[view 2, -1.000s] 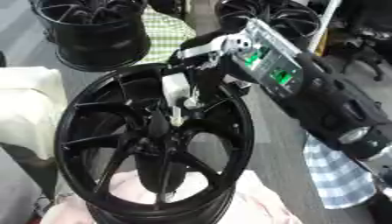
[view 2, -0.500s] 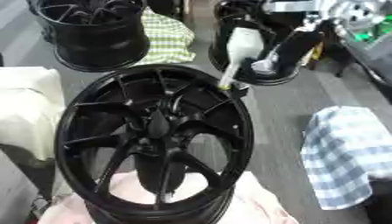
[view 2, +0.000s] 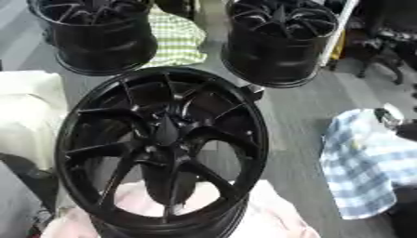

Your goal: Pull the pin out of the wheel hub.

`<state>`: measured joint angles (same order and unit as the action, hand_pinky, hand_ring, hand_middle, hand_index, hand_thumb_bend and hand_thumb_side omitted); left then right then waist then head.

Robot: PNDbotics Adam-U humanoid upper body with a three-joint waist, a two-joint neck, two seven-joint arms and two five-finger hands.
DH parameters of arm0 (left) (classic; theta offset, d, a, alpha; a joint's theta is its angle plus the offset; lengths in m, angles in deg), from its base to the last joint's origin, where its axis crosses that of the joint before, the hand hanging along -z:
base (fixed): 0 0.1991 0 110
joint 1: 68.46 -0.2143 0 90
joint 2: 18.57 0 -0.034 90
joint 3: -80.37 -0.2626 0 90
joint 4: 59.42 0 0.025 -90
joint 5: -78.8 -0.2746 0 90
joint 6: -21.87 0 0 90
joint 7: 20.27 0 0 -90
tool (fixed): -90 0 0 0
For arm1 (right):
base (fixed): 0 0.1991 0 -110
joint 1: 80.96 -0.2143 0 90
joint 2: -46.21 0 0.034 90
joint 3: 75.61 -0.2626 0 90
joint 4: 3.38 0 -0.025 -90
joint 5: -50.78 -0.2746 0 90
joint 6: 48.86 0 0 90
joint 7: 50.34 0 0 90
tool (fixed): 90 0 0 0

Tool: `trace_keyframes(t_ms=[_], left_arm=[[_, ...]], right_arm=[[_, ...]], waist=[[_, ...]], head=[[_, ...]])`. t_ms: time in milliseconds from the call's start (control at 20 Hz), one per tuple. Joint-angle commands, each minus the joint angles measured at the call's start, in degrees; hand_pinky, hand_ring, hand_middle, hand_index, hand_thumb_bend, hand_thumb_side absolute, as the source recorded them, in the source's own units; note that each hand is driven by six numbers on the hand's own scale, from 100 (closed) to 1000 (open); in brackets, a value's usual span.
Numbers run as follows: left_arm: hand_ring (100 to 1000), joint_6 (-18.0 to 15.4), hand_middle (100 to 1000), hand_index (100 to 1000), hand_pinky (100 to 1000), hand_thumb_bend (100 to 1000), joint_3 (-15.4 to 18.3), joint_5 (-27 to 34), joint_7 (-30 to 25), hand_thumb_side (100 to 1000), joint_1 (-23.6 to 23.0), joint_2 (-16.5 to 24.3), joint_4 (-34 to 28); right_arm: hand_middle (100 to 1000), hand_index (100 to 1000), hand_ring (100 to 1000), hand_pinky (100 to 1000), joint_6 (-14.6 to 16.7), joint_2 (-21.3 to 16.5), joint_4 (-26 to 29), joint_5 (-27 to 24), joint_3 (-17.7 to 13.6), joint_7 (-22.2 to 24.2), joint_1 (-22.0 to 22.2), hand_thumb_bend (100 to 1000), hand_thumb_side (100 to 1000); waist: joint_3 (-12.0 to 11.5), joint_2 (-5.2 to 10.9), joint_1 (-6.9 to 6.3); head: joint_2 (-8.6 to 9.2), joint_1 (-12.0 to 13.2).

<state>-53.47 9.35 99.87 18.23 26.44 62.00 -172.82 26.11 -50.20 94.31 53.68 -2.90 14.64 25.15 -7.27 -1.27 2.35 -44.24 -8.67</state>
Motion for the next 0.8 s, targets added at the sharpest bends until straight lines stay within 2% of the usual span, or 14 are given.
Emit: trace_keyframes(t_ms=[50, 200, 350, 400, 450, 600, 800], left_arm=[[100, -0.50, 465, 753, 443, 100, 0.50, -0.51, -0.46, 711, 0.05, 0.32, -0.52], [100, -1.05, 465, 752, 443, 100, 0.31, -0.71, -0.46, 715, -0.06, 0.17, -0.09], [100, -1.25, 465, 751, 443, 100, 0.06, -1.55, -0.46, 721, -0.19, -0.22, 0.35], [100, -1.35, 465, 751, 443, 100, -0.03, -1.76, -0.46, 722, -0.22, -0.31, 0.45], [100, -1.47, 465, 750, 442, 100, -0.06, -1.95, -0.46, 722, -0.25, -0.37, 0.54], [100, -1.76, 463, 747, 442, 100, -0.27, -2.75, -0.46, 728, -0.29, -0.59, 1.10], [100, -2.68, 462, 747, 441, 100, -0.51, -4.22, -0.46, 730, -0.27, -0.83, 2.07]], right_arm=[[819, 890, 779, 786, 4.47, 7.20, -1.59, -2.53, 0.96, -10.82, -1.62, 418, 351], [774, 863, 743, 757, 10.49, 11.32, -2.27, -4.01, 5.09, -14.43, -4.12, 362, 311], [753, 850, 727, 749, 14.42, 12.78, -2.01, -3.77, 9.13, -13.72, -6.85, 325, 290], [748, 851, 727, 749, 15.19, 13.07, -1.67, -3.39, 10.50, -12.88, -7.76, 567, 202], [753, 851, 727, 749, 15.70, 13.37, -1.41, -2.93, 11.65, -11.89, -8.60, 317, 290], [753, 856, 725, 750, 16.69, 14.82, -1.31, -2.36, 15.50, -8.34, -11.20, 276, 284], [751, 858, 719, 748, 17.32, 15.85, -2.16, -1.59, 19.04, -4.10, -11.96, 257, 265]], waist=[[0.42, 0.27, -0.23], [0.69, 0.29, -0.51], [0.55, 0.21, -0.61], [0.50, 0.16, -0.64], [0.51, 0.12, -0.66], [0.53, 0.02, -0.71], [0.07, -0.18, -0.68]], head=[[0.12, 0.34], [0.12, 0.56], [0.12, 0.53], [0.12, 0.61], [0.12, 0.75], [0.12, 1.16], [0.12, 1.65]])
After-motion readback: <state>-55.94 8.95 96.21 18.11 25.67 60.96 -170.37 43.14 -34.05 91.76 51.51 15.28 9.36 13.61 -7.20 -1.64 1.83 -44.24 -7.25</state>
